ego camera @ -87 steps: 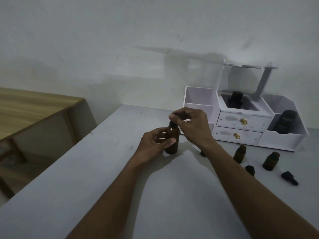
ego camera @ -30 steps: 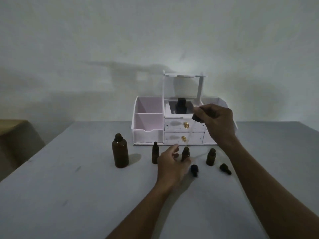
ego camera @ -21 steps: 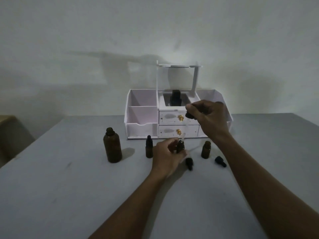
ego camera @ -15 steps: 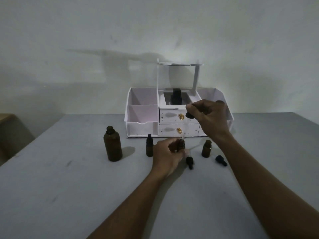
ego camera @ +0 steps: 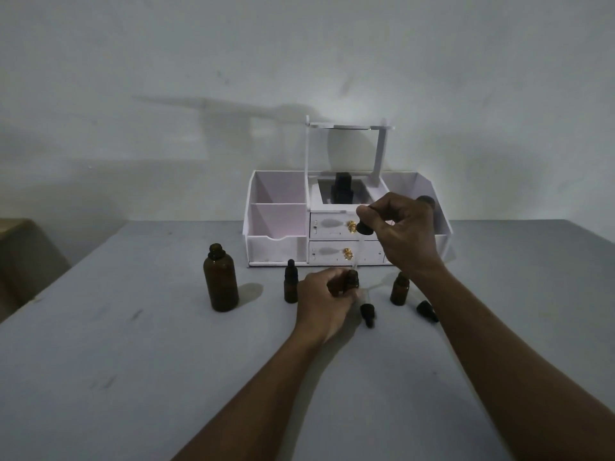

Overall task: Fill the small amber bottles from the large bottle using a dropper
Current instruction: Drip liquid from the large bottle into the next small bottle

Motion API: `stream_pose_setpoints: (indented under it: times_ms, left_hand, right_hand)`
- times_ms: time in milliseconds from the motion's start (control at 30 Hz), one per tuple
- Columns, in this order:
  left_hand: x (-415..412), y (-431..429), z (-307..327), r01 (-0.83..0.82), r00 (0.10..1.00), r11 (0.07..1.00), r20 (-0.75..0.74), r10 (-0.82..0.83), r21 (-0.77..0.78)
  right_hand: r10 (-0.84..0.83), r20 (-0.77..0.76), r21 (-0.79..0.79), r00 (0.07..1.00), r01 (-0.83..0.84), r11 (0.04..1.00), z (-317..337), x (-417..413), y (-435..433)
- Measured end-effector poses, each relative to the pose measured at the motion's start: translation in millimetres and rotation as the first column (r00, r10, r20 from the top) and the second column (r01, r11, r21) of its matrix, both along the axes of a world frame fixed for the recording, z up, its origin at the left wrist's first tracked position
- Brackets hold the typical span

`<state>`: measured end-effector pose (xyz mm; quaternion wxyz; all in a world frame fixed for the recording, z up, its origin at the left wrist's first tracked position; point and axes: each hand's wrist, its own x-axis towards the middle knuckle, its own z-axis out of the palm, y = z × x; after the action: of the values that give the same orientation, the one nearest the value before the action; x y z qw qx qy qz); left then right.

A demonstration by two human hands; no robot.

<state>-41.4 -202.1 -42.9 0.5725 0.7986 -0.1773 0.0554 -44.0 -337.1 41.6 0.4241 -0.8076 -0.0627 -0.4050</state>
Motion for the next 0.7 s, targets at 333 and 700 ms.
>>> stream_pose_setpoints:
  times_ms: [333, 700]
  left_hand:
    - [-0.4, -0.1, -0.4, -0.004, 1.000, 0.999, -0.012, 0.004, 0.048]
    - [-28.5, 98.5, 33.9, 0.104, 0.994, 0.991, -0.048, -0.100, 0.089]
  right_hand:
    - [0.031, 0.033, 0.013, 0.999, -0.032, 0.999, 3.9, -3.0, 0.9]
    - [0.084, 0.174, 0.192, 0.981, -0.117, 0.974, 38.4, -20.1, 33.5]
